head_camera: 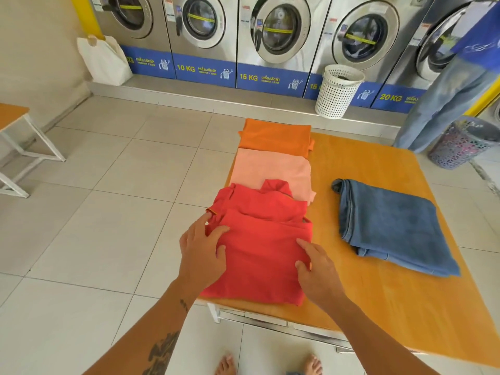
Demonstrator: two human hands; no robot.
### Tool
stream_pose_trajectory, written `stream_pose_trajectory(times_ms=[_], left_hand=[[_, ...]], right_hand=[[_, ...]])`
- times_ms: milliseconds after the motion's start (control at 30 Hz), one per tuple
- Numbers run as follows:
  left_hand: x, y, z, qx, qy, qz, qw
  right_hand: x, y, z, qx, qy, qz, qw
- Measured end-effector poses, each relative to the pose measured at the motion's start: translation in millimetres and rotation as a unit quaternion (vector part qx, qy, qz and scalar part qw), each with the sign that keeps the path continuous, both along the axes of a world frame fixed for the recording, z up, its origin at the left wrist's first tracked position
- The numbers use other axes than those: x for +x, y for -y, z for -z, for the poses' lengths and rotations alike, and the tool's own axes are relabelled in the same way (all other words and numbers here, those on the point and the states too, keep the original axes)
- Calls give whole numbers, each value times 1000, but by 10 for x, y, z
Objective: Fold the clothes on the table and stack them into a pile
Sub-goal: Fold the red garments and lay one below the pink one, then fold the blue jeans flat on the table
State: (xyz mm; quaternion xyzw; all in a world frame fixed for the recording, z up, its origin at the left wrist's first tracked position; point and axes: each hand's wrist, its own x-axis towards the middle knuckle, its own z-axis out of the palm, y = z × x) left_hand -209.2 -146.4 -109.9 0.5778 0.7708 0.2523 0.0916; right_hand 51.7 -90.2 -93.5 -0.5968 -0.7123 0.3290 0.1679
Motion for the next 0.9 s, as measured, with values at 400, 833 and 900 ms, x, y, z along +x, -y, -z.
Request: stream_pose_trajectory(times_ms=[400, 833, 900], left_hand=[[977, -360, -402, 116, 73, -48, 989], [3089, -1478, -563, 89, 131, -4, 987], [3247, -1544, -607, 52, 156, -19, 986]], right_hand=[[752, -393, -144, -88, -93, 19, 992], [2891, -1517, -314, -61, -67, 62, 994], [3091, -1635, -309, -53, -33, 56, 996]])
